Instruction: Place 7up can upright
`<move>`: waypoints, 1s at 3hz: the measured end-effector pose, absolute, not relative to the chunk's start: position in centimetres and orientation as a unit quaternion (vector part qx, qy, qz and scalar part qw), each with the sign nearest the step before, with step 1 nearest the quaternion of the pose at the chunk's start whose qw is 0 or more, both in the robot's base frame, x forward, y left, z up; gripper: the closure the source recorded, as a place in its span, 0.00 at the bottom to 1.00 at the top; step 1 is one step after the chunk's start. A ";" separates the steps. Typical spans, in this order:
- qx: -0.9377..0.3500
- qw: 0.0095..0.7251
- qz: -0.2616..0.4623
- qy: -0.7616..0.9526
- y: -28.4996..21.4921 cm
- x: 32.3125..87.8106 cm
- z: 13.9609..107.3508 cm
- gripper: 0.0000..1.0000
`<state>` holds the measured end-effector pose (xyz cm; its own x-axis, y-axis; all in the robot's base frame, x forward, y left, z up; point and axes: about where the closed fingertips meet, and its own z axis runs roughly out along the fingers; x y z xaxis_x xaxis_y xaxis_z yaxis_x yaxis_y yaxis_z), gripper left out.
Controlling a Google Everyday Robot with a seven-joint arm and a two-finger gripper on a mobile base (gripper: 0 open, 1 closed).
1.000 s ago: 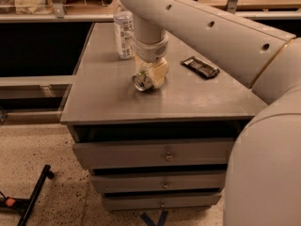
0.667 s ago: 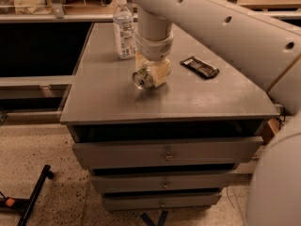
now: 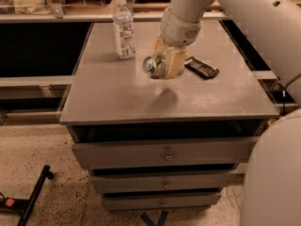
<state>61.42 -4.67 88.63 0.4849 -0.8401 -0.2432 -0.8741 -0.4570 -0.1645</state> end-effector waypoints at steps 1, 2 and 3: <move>-0.789 0.195 0.145 0.564 -6.1 62.9 89.8 1.00; -0.712 0.275 0.234 0.602 -6.7 63.0 92.3 1.00; -0.635 0.356 0.337 0.598 -6.8 60.6 96.1 1.00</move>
Offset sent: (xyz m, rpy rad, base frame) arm -0.0304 -0.0261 0.1095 0.9026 0.5130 -0.3205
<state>60.55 -6.77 96.11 0.0589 -0.5186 -0.8530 -0.9983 -0.0325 -0.0492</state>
